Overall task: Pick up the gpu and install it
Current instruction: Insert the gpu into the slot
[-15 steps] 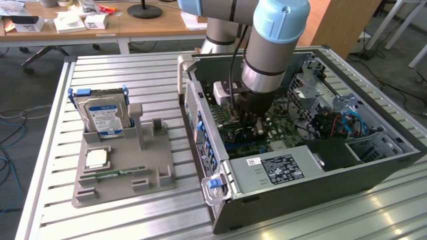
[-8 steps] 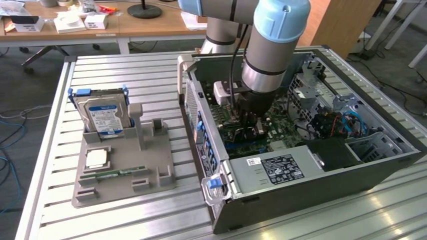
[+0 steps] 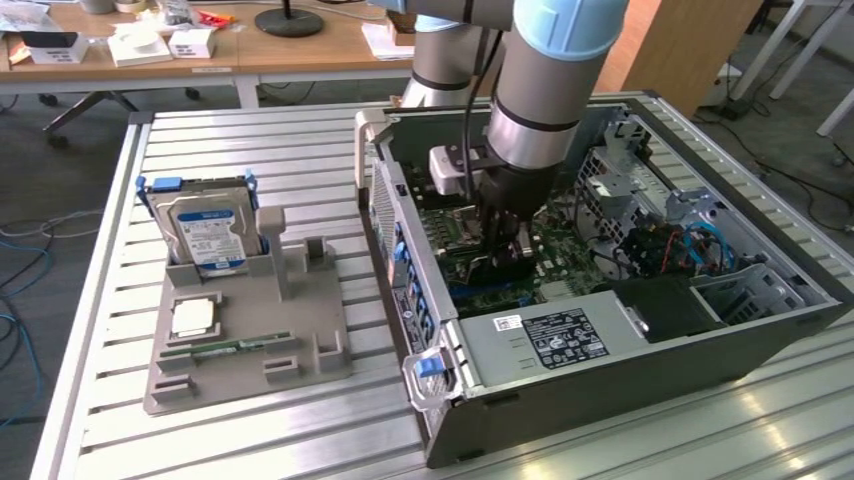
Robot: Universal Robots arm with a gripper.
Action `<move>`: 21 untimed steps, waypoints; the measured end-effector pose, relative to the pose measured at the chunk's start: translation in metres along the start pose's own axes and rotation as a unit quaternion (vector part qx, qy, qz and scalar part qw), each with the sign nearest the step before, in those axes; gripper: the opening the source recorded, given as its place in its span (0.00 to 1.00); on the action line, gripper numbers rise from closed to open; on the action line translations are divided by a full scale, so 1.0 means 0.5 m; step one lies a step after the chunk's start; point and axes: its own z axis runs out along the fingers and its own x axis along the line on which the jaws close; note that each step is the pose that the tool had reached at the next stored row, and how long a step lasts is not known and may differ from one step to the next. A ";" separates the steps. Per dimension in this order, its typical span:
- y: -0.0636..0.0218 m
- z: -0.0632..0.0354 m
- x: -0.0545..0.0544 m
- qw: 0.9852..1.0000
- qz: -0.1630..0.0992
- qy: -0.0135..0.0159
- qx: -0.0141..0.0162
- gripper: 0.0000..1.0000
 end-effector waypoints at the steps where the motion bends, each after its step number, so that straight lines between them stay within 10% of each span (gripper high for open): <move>1: 0.000 -0.007 0.000 1.000 0.000 0.000 0.000 0.33; 21: -0.005 -0.123 -0.006 1.000 0.000 0.011 0.000 0.33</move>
